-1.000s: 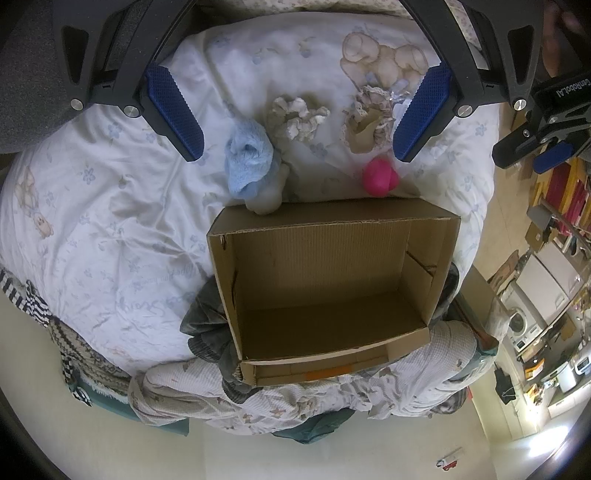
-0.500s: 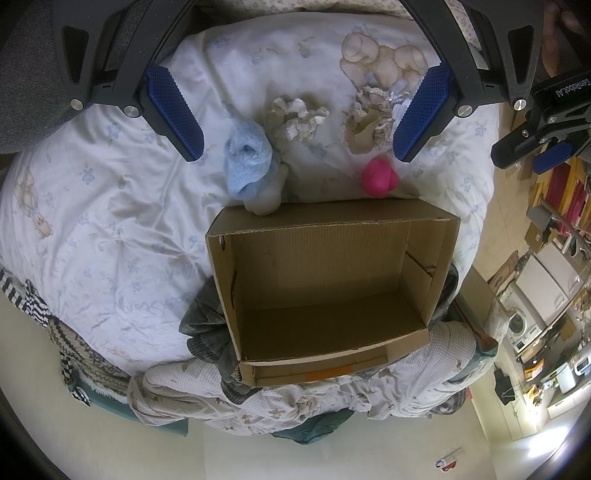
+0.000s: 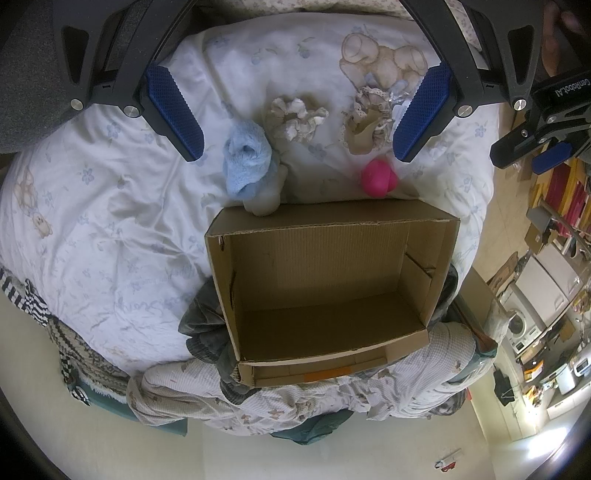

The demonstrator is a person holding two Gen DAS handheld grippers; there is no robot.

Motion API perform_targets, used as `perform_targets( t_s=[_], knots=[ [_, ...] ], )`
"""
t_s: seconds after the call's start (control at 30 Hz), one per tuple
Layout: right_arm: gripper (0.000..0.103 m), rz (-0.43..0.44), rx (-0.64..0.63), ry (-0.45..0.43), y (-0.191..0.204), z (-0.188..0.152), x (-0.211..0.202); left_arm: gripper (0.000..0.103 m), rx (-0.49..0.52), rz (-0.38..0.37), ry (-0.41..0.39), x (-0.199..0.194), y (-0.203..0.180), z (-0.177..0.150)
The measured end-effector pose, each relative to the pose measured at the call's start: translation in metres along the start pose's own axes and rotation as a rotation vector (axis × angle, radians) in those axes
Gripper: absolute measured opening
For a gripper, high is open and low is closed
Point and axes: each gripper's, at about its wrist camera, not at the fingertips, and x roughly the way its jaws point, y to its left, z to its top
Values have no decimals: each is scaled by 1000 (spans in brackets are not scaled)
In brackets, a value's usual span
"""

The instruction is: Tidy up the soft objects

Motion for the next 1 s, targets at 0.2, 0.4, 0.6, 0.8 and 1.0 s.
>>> perform_targets(
  t_s=[0.2, 0.4, 0.6, 0.8, 1.0],
  knots=[
    [103, -3, -1, 11, -1, 3, -1, 103, -3, 3, 13, 2, 1, -5],
    [103, 74, 25, 123, -7, 20, 15, 103, -69, 71, 88, 12, 22, 6],
    [103, 109, 65, 247, -20, 41, 41, 103, -141, 111, 298, 48, 46, -6],
    [103, 84, 75, 311, -29, 42, 70, 86, -235, 60, 501, 85, 49, -34],
    [103, 67, 145, 337, -49, 32, 92, 60, -352, 32, 626, 121, 44, -65]
  ],
)
